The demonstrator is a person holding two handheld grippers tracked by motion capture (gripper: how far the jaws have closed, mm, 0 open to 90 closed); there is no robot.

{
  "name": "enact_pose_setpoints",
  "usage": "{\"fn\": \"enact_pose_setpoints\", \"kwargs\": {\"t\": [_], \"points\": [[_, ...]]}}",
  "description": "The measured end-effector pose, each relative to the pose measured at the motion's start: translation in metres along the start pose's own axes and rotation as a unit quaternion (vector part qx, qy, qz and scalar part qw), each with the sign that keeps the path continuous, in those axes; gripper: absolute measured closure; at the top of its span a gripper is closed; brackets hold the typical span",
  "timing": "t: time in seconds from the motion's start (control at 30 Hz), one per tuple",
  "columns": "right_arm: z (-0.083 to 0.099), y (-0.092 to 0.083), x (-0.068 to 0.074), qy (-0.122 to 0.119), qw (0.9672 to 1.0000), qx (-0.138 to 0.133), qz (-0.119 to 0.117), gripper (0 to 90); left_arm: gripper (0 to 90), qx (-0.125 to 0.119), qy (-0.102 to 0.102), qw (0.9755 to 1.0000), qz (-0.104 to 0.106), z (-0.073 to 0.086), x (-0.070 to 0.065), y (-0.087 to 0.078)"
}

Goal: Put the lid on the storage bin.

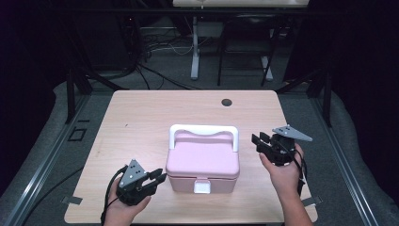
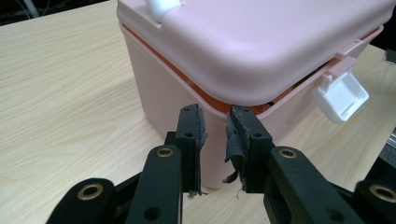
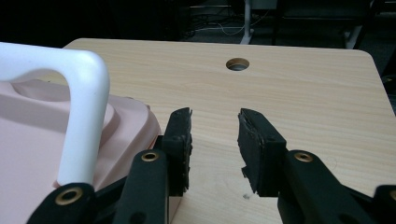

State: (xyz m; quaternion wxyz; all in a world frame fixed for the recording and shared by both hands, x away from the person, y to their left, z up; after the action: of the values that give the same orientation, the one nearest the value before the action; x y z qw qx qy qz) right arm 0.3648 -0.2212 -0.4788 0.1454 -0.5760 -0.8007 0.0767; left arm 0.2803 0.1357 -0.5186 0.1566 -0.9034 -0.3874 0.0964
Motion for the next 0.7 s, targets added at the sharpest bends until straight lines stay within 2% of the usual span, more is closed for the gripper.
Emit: {"fn": "enact_pose_setpoints", "kwargs": {"t": [0.27, 0.47, 0.7], "points": [[-0.001, -0.001, 0.001, 0.001, 1.0, -0.003, -0.001, 64.1, 73.4, -0.011, -0.008, 0.9999, -0.007, -0.002, 0.006, -0.002], [0.0, -0.001, 0.001, -0.002, 1.0, 0.003, -0.002, 64.0, 70.1, -0.017, -0.016, 0.9995, -0.021, -0.002, 0.015, -0.002], [-0.002, -0.002, 0.004, -0.003, 1.0, -0.001, -0.006, 63.4, 69.7, -0.019, -0.026, 0.9985, -0.044, 0.0, 0.035, -0.002]]}}
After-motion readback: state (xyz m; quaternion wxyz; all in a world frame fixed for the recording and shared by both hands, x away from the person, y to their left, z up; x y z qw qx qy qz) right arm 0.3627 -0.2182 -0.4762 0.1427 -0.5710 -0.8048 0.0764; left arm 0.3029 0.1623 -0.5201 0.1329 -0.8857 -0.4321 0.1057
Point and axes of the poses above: each handheld gripper's, and its own axes: y roughly forward along the jaws, z roughly out of its underside, x roughly to its left, the point moved 6 cm from there along y, roughly forward along the jaws, and after that the axes turned 10 degrees about -x, right-handed, at the moved point
